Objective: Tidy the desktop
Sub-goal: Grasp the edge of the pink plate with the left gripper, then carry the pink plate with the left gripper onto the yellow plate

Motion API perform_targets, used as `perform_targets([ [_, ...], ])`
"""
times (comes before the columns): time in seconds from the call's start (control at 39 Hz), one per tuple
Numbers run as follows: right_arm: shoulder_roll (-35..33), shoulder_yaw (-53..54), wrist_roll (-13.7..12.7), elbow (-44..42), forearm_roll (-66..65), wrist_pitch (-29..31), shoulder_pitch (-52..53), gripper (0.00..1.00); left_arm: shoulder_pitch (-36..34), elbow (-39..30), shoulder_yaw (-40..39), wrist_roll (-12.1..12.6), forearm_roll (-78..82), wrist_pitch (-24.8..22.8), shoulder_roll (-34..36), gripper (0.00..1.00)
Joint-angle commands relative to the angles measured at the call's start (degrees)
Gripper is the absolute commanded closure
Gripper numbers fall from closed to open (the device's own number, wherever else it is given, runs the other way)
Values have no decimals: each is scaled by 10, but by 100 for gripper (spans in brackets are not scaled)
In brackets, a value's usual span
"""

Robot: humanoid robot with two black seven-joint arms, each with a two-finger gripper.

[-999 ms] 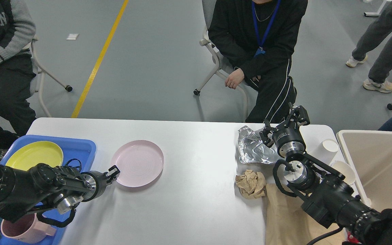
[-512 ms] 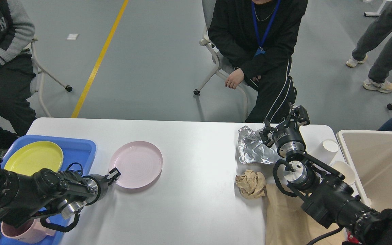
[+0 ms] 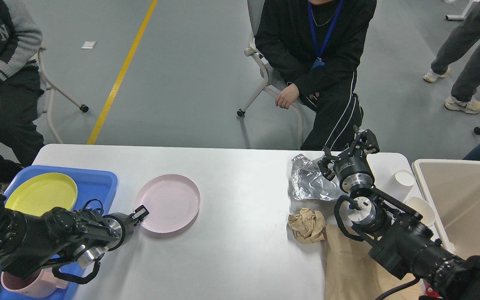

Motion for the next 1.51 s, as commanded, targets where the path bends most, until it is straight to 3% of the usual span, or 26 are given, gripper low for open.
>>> perform_targets([
  [0.0, 0, 0, 0, 0, 0, 0, 0, 0, 2, 0, 0, 0, 0, 0, 0, 100],
  [0.33, 0, 0, 0, 0, -1, 0, 0, 0, -5, -7, 0, 0, 1, -2, 5, 100],
  [0.54, 0, 0, 0, 0, -1, 0, 0, 0, -45, -33, 9, 4, 4, -21, 36, 100],
  [0.61, 0, 0, 0, 0, -1, 0, 0, 0, -73, -56, 23, 4, 10, -57, 61, 100],
  [0.74, 0, 0, 0, 0, -1, 0, 0, 0, -153, -89, 80, 11, 22, -176, 97, 100],
  [0.77, 0, 0, 0, 0, -1, 0, 0, 0, -169, -92, 91, 11, 26, -202, 104, 100],
  [0.79, 0, 0, 0, 0, 0, 0, 0, 0, -202, -94, 113, 11, 37, -258, 117, 100],
  [0.92, 0, 0, 0, 0, -1, 0, 0, 0, -285, -93, 174, 11, 69, -400, 150, 100],
  [1.0, 0, 0, 0, 0, -1, 0, 0, 0, -353, -91, 211, 11, 103, -464, 170, 100],
  [1.08, 0, 0, 0, 0, -1, 0, 0, 0, -401, -84, 236, 11, 129, -490, 201, 100],
  [1.31, 0, 0, 0, 0, 0, 0, 0, 0, -374, -26, 273, 6, 145, -478, 224, 100],
  [1.49, 0, 0, 0, 0, 0, 0, 0, 0, -186, 112, 223, 0, 141, -393, 230, 100],
])
